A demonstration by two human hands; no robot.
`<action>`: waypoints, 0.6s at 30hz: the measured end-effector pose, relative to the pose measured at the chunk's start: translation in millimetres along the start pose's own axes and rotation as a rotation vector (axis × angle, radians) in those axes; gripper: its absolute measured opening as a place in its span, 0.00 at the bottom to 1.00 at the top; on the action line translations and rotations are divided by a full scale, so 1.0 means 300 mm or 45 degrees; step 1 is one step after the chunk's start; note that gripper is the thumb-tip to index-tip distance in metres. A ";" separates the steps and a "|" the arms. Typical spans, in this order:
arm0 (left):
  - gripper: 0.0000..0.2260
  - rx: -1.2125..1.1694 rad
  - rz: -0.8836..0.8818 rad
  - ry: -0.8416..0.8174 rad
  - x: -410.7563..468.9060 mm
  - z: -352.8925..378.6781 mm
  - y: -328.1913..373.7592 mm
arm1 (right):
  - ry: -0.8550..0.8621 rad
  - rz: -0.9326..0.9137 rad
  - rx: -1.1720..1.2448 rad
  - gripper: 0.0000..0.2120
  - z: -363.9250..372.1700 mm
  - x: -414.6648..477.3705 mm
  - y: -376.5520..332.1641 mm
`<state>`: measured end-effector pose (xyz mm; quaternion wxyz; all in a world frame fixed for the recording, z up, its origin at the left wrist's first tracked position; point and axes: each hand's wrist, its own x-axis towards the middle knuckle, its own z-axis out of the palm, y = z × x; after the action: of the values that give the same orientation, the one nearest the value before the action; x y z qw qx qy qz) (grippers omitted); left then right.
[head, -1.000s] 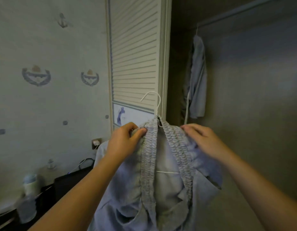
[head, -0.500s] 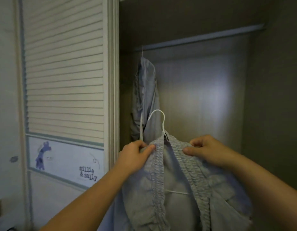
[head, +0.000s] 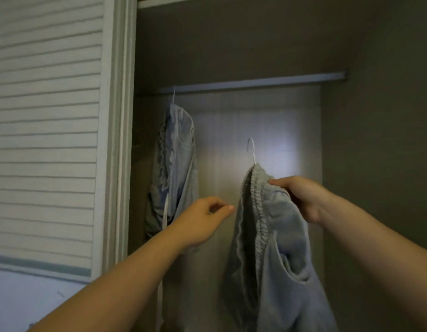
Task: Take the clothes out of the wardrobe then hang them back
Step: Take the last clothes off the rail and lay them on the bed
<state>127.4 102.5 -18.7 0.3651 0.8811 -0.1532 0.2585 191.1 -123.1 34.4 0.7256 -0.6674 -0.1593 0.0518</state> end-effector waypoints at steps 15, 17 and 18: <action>0.10 0.509 0.152 0.292 0.500 -0.155 0.186 | 0.074 -0.826 -0.063 0.17 0.202 0.520 -0.348; 0.07 0.625 0.157 0.405 0.568 -0.182 0.197 | 0.076 -0.906 -0.087 0.19 0.215 0.575 -0.414; 0.06 0.679 0.162 0.447 0.595 -0.193 0.203 | 0.081 -0.936 -0.098 0.19 0.220 0.602 -0.445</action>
<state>225.8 88.0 151.6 0.1253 0.8763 -0.0696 0.4600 323.4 -22.1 198.9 0.6747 -0.5938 -0.3674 -0.2391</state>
